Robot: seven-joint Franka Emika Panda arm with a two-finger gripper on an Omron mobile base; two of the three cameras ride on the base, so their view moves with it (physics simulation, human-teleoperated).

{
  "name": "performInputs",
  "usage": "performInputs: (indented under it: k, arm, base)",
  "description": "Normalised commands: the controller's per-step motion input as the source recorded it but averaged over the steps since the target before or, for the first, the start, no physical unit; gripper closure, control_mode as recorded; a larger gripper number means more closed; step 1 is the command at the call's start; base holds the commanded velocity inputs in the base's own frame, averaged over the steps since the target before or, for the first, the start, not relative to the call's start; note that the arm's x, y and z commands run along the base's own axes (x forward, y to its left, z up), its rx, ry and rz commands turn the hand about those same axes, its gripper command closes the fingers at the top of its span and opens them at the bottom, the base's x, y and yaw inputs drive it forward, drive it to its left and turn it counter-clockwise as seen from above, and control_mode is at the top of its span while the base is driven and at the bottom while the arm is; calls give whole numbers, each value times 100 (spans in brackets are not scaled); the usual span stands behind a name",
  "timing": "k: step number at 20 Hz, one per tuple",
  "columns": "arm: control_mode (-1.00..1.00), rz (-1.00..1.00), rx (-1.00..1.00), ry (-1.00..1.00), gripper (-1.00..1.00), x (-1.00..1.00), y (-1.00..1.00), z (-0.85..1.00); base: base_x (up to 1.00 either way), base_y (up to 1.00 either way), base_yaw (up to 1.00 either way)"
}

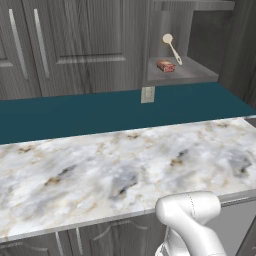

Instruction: Pick up the bar soap and dish brush from the sink, and place them back in the cabinet, and close the cabinet door.

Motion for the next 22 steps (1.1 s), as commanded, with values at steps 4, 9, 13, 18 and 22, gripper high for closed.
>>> performInputs:
  k: [4,9,13,18,22]
  arm:
    - [-100,0,0,0,-100,0,-18,-12]
    - [-100,3,0,0,-100,0,-15,-6]
    - [-100,7,0,0,-100,0,-12,-1]
    - [-100,7,0,0,-100,0,-14,-7]
    - [-100,7,0,0,-100,0,-18,-6]
  base:
    - [0,0,0]
    - [0,0,0]
    - [0,0,0]
    - [0,0,0]
    - [0,0,0]
